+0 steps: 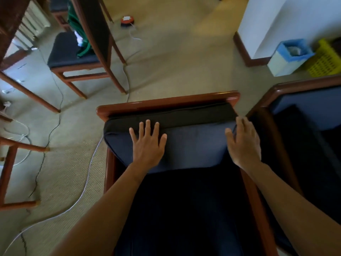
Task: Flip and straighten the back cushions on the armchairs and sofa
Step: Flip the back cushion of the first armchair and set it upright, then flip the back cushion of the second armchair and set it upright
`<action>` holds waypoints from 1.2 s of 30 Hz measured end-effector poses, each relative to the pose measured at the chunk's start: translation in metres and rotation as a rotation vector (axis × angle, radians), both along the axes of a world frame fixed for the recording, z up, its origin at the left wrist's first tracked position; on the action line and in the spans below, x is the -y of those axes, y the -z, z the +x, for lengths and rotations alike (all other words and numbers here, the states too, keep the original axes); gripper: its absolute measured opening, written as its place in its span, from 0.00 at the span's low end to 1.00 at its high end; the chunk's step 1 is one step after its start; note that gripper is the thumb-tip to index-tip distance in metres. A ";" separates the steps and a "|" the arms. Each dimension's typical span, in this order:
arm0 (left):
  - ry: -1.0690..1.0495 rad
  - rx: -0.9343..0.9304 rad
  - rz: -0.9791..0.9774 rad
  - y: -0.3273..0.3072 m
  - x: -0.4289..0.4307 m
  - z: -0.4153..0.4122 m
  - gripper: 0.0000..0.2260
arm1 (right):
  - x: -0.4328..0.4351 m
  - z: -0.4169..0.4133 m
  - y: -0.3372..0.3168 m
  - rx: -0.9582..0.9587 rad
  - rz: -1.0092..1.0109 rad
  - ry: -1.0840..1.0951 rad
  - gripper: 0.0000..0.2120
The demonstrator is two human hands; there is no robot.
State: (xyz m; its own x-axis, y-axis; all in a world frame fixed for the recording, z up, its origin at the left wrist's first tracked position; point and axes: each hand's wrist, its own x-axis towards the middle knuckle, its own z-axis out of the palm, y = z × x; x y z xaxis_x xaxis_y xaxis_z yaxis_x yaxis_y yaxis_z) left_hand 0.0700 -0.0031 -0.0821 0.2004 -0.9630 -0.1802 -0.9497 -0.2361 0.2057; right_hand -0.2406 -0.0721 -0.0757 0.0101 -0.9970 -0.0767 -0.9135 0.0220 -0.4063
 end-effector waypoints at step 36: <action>-0.348 -0.834 0.282 0.021 -0.002 -0.576 0.46 | -0.190 -0.467 0.073 1.048 0.499 1.231 0.41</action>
State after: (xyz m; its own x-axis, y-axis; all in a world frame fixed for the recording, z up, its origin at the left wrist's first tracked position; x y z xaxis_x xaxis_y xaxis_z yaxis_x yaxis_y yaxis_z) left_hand -0.5060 -0.0009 -0.1032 0.1700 -0.7725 -0.6118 -0.3889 -0.6230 0.6787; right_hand -0.7077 0.1181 -0.1485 -0.4507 -0.3338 -0.8279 0.3804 0.7672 -0.5164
